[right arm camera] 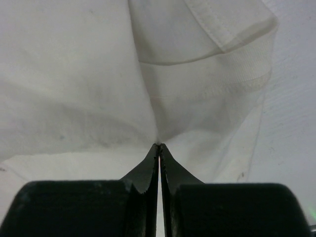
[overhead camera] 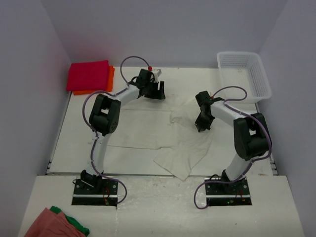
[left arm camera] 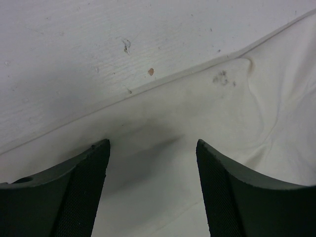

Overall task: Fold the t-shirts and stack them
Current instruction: Fold the flattened tshirt in 1/3 of the way

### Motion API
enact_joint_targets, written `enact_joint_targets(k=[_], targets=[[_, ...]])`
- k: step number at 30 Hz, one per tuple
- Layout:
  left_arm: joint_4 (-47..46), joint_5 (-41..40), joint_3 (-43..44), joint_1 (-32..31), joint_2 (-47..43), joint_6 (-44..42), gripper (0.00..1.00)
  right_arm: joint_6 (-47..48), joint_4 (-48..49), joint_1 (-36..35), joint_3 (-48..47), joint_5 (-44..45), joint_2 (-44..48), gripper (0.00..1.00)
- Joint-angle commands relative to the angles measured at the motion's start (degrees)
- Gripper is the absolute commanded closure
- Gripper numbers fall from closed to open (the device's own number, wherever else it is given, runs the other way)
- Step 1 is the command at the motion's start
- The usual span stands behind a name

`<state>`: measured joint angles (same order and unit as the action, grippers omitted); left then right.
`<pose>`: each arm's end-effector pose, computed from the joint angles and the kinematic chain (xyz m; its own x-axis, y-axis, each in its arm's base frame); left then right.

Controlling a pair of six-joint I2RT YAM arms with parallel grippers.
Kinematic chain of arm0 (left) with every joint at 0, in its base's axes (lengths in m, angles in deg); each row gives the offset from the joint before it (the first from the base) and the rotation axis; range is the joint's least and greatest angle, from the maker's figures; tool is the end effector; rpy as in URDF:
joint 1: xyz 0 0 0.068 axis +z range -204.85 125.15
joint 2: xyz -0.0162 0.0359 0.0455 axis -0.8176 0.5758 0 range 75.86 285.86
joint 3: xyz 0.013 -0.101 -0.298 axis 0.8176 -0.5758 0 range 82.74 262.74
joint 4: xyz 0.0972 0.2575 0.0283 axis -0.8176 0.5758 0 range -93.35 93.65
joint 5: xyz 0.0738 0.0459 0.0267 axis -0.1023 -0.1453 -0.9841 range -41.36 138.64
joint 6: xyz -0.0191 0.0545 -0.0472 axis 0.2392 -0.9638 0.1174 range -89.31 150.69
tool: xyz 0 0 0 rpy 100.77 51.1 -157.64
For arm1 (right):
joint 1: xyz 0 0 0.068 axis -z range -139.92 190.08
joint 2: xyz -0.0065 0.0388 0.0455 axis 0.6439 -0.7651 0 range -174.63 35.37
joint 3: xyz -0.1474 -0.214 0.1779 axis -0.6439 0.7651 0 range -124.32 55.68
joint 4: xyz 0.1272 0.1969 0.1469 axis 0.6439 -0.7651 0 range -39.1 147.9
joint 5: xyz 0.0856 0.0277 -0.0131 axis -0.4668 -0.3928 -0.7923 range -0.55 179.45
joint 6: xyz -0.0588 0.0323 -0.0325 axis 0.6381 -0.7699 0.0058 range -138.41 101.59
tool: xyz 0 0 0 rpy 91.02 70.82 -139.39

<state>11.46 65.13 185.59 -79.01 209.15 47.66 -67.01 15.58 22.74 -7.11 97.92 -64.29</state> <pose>0.5226 -0.2540 0.1614 -0.7876 0.0465 -0.6145 0.3606 0.8434 -0.3983 0.3292 0.0930 0.1742 -0.8215 0.5207 -0.2324 0.5257 0.8495 0.0448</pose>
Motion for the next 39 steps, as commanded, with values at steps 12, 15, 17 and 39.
enact_joint_targets(k=[12,15,17,39], targets=[[2.7,-1.4,-1.7,1.1,0.0,0.4,0.28,-6.2,-4.4,-0.3,2.8,6.6,8.7,1.00],[2.7,-1.4,-2.1,1.2,-0.4,0.3,0.28,-6.6,-4.8,-0.3,3.8,6.6,8.8,1.00],[2.7,-1.4,-2.2,1.2,-0.5,0.1,0.28,-6.9,-5.2,-0.4,4.2,7.0,9.3,1.00],[0.0,2.0,-5.3,1.1,-4.2,-2.1,0.27,5.2,-0.7,-0.6,4.7,12.0,14.0,0.44]])
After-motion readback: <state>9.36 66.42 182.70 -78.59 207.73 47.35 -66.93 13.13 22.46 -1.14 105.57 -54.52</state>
